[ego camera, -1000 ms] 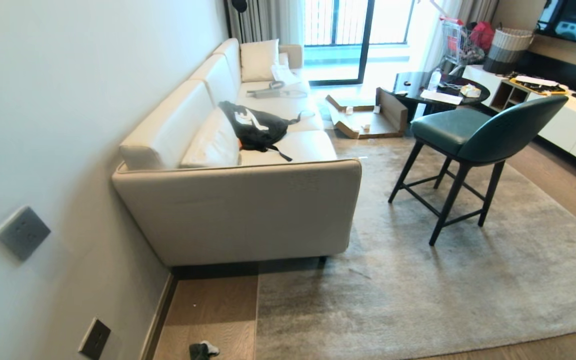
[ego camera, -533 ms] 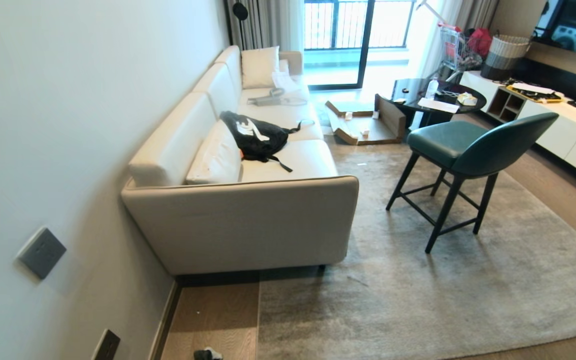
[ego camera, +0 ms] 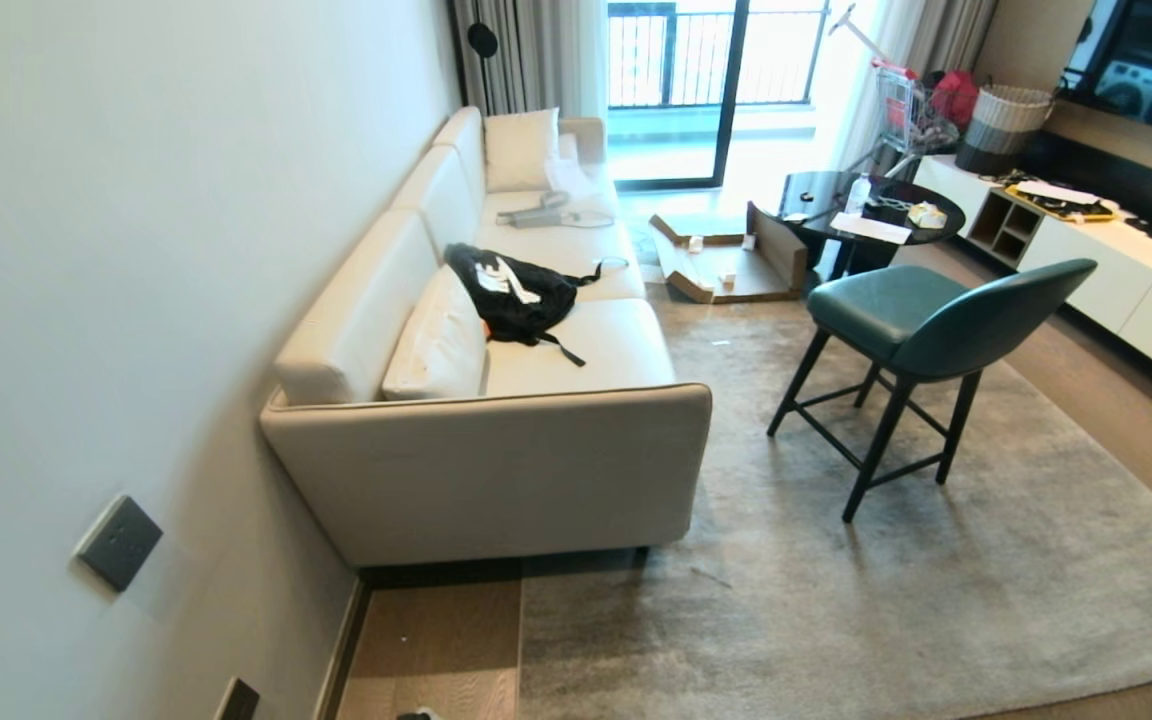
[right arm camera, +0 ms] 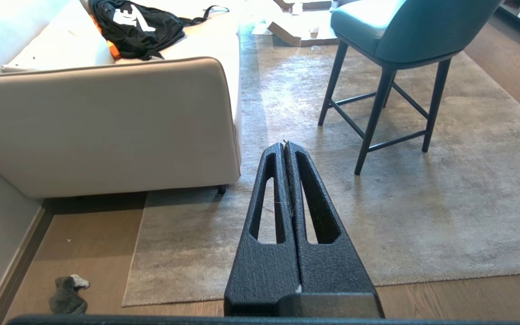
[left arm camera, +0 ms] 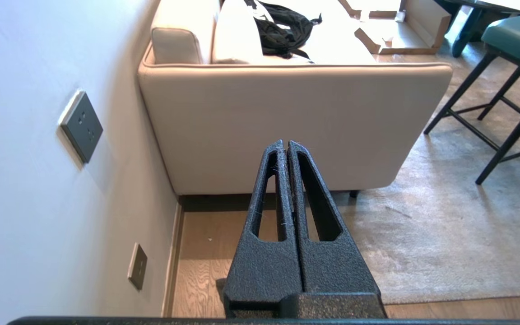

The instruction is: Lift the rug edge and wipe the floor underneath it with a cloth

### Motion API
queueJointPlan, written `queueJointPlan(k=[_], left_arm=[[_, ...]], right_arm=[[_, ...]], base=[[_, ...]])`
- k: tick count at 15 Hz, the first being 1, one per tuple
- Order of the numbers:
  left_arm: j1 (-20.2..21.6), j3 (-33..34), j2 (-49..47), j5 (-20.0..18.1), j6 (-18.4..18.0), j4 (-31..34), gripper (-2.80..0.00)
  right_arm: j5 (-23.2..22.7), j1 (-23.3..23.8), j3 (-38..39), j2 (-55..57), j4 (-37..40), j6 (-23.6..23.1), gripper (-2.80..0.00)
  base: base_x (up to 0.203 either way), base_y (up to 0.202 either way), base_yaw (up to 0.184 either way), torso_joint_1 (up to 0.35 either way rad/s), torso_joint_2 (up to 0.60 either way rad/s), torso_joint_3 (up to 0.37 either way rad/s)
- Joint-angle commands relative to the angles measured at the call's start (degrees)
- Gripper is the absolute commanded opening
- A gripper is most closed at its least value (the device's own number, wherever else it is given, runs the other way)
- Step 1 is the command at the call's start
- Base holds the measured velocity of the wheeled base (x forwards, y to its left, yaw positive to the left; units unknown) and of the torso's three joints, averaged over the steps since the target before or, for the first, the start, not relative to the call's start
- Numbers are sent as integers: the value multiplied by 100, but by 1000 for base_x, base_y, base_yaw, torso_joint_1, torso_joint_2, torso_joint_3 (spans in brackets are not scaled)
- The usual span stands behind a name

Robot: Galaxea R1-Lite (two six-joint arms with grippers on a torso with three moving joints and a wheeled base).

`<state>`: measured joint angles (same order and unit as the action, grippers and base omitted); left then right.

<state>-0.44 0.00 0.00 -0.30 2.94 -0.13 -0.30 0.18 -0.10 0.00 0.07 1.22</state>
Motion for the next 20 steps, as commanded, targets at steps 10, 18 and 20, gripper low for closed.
queueJointPlan(k=[10, 18, 20], left_arm=[[0, 0, 0, -5, 5, 4, -280], [0, 0, 0, -3, 5, -3, -280], [0, 0, 0, -5, 5, 4, -280]], right_arm=[[-5, -1, 1, 0, 1, 1, -280], [-5, -1, 1, 0, 1, 1, -280], [-5, -1, 1, 9, 1, 1, -280]], base=[[0, 0, 0, 130, -306, -177], [0, 0, 0, 0, 0, 0], [0, 0, 0, 0, 0, 0]])
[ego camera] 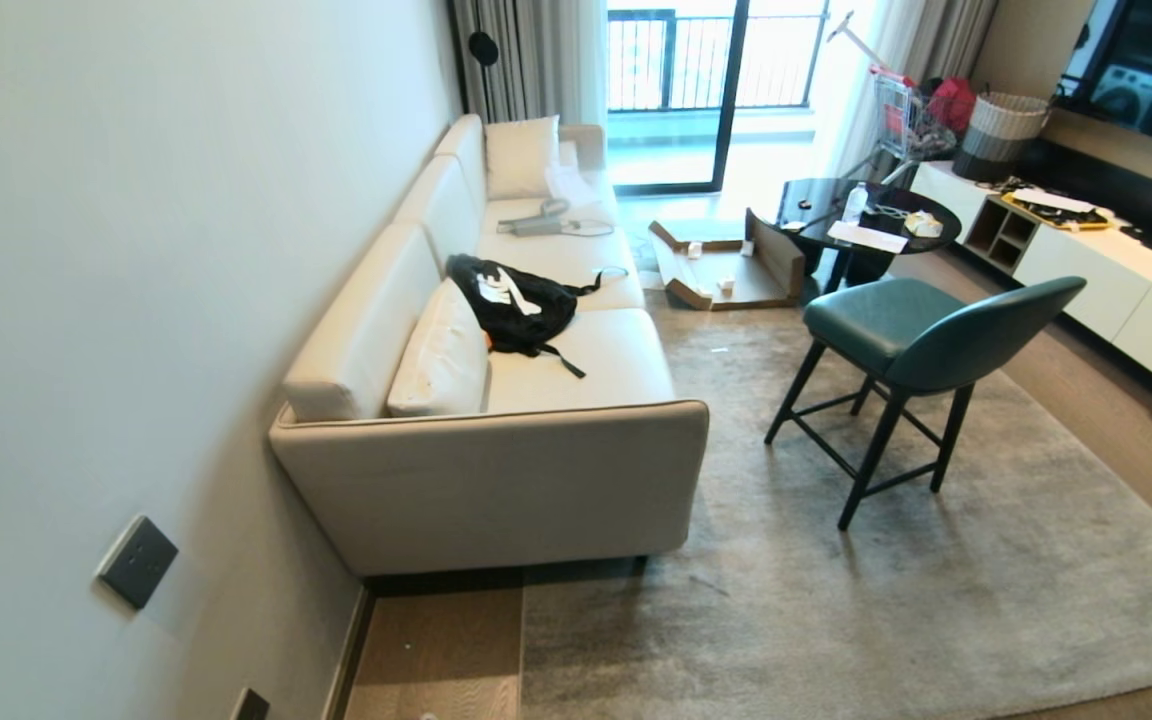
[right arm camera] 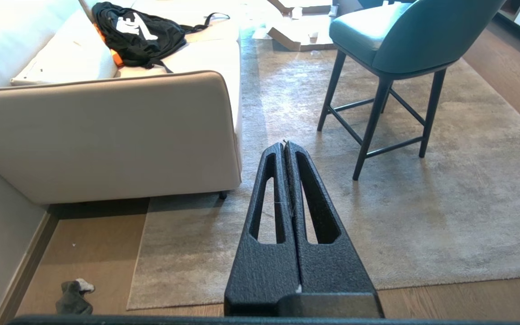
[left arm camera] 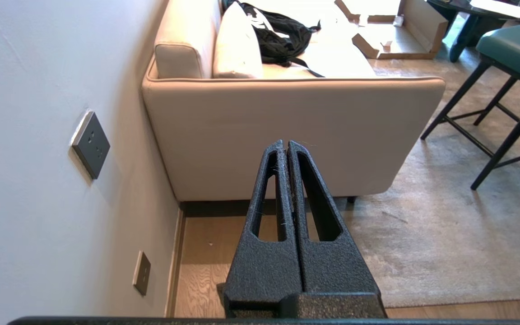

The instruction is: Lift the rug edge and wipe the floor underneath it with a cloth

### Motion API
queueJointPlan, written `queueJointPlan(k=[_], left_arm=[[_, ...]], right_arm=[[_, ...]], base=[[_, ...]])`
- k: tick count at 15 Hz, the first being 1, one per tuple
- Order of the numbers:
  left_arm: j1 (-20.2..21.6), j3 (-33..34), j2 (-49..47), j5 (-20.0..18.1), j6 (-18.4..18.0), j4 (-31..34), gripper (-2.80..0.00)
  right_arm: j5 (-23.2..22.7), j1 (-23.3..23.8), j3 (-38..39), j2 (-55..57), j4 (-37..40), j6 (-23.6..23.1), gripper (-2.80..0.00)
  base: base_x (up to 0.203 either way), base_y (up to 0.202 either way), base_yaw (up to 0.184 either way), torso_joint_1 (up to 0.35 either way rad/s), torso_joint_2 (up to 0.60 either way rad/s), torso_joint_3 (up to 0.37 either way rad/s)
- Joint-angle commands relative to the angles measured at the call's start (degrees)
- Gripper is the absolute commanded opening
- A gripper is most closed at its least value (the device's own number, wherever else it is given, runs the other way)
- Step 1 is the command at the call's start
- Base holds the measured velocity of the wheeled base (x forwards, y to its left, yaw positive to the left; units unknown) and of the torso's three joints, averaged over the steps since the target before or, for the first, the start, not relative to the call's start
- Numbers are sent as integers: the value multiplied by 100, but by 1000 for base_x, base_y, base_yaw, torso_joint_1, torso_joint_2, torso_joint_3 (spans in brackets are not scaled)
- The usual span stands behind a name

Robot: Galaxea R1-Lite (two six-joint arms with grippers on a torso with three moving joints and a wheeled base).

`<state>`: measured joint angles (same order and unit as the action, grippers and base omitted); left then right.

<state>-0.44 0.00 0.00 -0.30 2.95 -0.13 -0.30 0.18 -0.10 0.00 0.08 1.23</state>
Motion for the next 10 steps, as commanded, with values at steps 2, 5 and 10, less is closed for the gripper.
queueJointPlan(k=[2, 5, 10], left_arm=[[0, 0, 0, -5, 4, -4, -280], [0, 0, 0, -5, 4, 4, -280], [0, 0, 0, -5, 4, 3, -280]], right_arm=[[-5, -1, 1, 0, 1, 0, -280], [-5, -1, 1, 0, 1, 0, -280], [-5, -1, 1, 0, 1, 0, -280]], base=[[0, 0, 0, 0, 0, 0], [0, 0, 0, 0, 0, 0], [0, 0, 0, 0, 0, 0]])
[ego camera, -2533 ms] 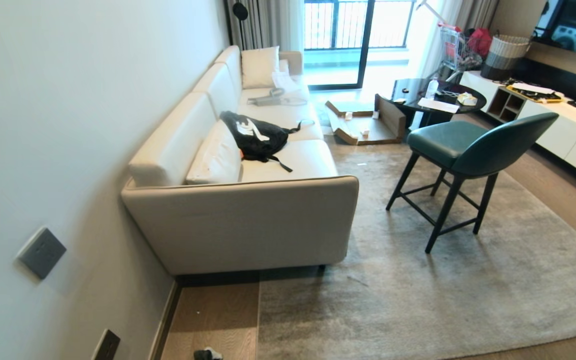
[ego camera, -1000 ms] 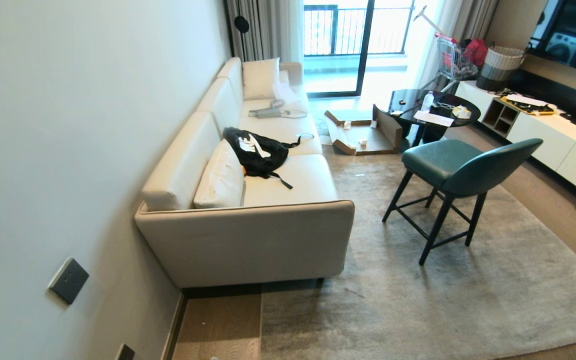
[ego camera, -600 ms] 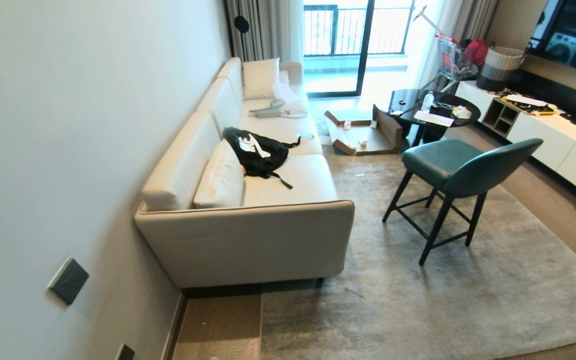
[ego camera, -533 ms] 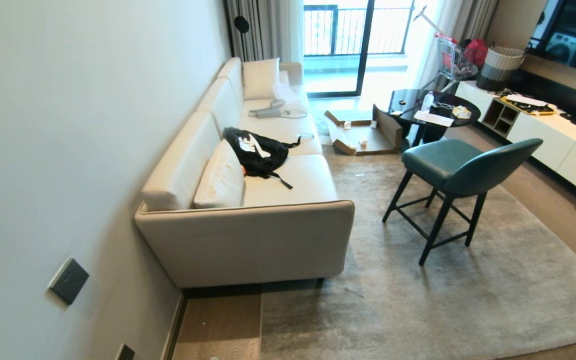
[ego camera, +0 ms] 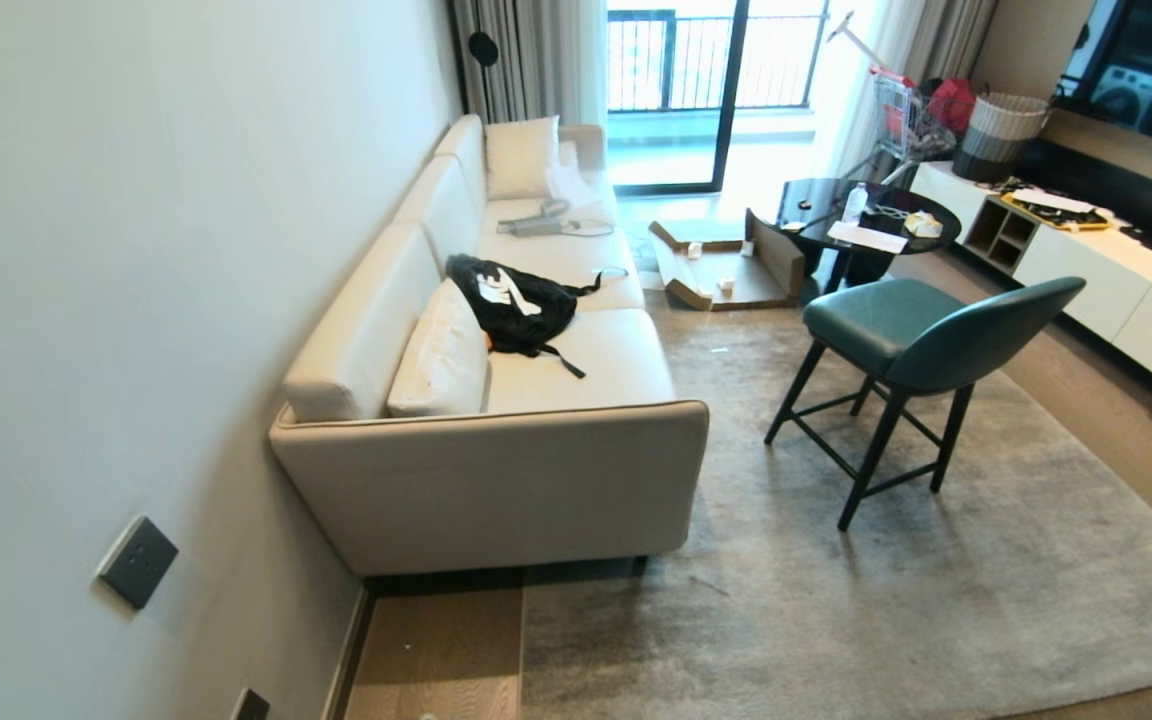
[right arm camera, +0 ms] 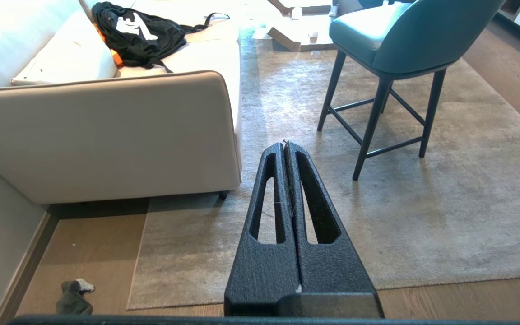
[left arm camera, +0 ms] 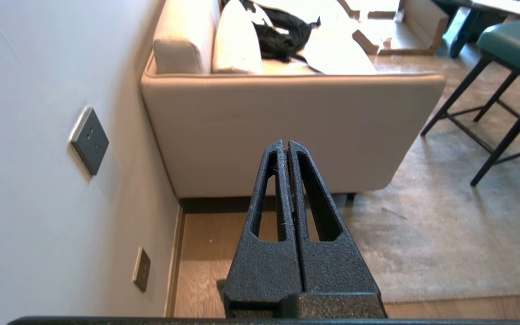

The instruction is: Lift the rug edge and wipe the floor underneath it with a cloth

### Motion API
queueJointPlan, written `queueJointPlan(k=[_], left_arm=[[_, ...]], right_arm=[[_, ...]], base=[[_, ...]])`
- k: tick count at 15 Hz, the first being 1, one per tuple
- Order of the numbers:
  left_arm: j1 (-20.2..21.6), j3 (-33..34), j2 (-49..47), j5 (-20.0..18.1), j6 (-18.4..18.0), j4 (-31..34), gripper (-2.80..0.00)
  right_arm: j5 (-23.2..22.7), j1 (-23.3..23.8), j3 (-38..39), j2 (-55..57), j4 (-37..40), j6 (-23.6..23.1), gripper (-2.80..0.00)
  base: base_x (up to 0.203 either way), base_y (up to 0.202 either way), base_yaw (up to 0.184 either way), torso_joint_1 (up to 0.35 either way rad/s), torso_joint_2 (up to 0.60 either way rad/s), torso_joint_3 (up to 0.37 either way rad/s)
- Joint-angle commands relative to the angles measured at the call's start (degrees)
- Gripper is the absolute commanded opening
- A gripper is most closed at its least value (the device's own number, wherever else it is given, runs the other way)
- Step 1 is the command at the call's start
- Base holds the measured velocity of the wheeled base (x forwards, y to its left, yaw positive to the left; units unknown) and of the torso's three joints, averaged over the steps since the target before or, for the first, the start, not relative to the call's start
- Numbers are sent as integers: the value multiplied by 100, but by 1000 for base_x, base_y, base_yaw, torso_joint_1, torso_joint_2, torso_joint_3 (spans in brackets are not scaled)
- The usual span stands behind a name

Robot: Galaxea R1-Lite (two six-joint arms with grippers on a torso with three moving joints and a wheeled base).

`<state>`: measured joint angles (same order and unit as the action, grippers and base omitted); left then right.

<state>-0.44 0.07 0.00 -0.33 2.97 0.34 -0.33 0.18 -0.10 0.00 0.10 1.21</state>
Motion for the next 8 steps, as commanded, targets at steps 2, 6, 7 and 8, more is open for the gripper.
queueJointPlan(k=[2, 6, 7, 8], left_arm=[[0, -7, 0, -2, 2, -43, -280], [0, -7, 0, -2, 2, -52, -280], [0, -7, 0, -2, 2, -50, -280], [0, -7, 0, 5, 2, -44, -280]], right_arm=[[-2, -1, 1, 8, -1, 2, -280], [-2, -1, 1, 0, -1, 11, -280], [-2, -1, 1, 0, -1, 11, -280], [-2, -1, 1, 0, -1, 11, -280]], base=[[0, 0, 0, 0, 0, 0], [0, 0, 0, 0, 0, 0], [0, 0, 0, 0, 0, 0], [0, 0, 0, 0, 0, 0]])
